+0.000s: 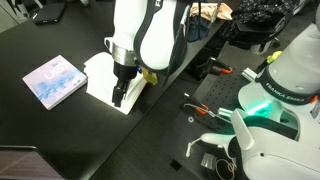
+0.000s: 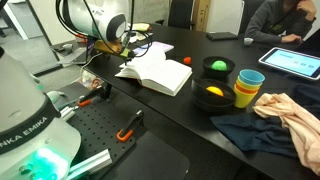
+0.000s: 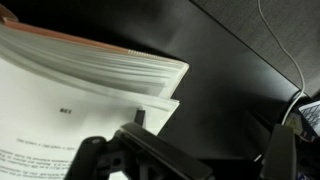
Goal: Pick up the black bowl on top of the book and put it in the empty black bowl then open the orange book and flip the pages.
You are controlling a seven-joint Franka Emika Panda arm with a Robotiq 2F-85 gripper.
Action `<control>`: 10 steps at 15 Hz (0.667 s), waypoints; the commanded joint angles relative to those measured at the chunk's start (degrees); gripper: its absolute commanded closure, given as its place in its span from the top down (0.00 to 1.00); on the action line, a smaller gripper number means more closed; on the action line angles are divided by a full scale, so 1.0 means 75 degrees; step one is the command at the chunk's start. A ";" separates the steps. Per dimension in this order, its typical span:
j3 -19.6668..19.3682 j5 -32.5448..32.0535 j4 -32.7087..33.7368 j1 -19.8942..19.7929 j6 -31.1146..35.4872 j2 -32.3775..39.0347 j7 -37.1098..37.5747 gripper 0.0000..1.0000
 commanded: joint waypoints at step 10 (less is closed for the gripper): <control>-0.0698 -0.0250 -0.0168 -0.0231 -0.1390 -0.2746 -0.0258 1.00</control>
